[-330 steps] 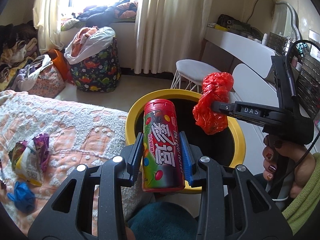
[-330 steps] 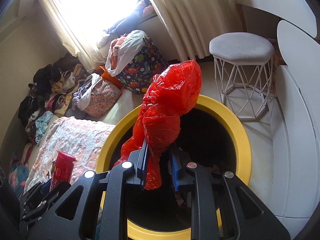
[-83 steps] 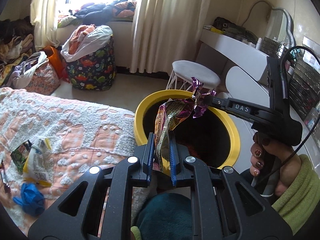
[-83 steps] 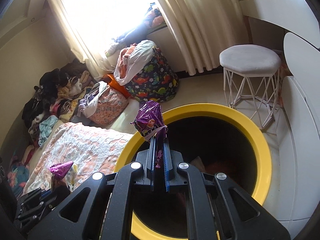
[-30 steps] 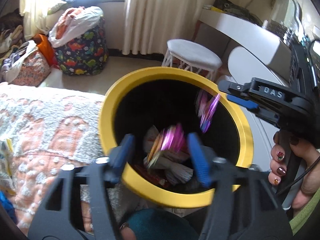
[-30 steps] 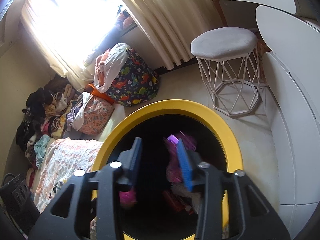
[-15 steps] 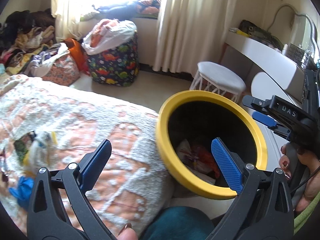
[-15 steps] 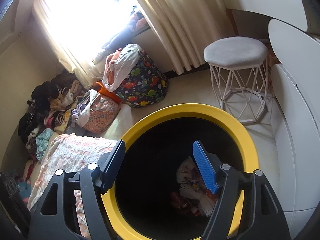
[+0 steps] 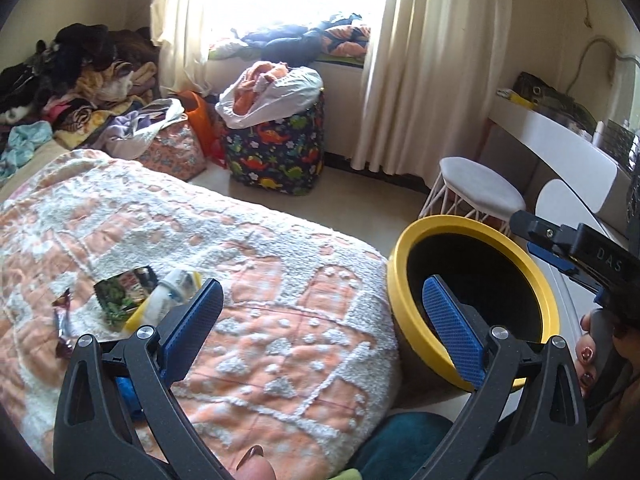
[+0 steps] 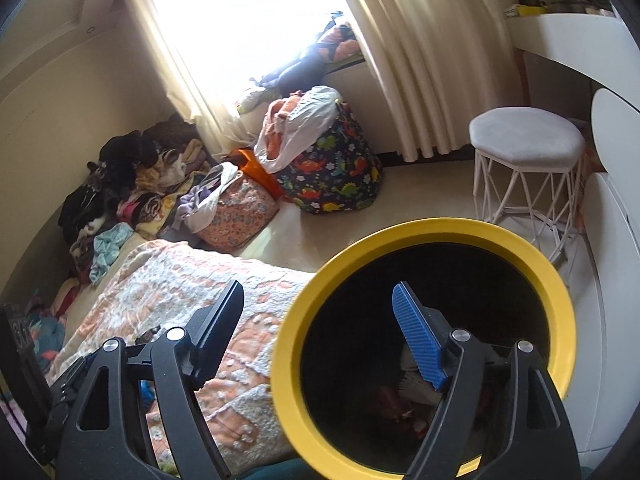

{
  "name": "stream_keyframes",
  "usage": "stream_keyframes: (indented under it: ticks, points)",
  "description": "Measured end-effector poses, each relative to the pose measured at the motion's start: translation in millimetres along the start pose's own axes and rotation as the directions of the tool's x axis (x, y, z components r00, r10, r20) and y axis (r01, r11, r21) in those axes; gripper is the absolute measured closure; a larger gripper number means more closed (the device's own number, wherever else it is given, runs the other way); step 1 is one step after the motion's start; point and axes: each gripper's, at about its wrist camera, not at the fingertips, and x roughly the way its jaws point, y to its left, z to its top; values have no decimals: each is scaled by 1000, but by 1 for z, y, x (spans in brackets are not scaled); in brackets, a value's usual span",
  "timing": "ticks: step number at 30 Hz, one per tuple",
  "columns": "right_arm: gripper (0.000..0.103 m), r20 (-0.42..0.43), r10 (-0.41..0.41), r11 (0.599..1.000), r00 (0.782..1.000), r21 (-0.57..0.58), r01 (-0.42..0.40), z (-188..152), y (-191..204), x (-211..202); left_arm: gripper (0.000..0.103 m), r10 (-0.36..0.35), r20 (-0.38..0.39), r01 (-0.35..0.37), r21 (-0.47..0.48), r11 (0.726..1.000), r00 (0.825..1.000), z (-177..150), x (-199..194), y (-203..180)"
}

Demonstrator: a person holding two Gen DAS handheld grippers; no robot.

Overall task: Collect trash
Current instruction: 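Move both open tools back from the bin over the bed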

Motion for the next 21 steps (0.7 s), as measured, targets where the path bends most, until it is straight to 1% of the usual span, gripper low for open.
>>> stream_keyframes:
  ticks: [9, 21]
  points:
    - [29, -23, 53, 997, 998, -47, -54, -3, 29, 5, 11, 42, 14, -42, -37, 998, 999, -6, -13, 30]
    - [29, -74, 95, 988, 993, -117, -103, -20, 71, 14, 11, 104, -6, -104, -66, 992, 995, -18, -21, 64]
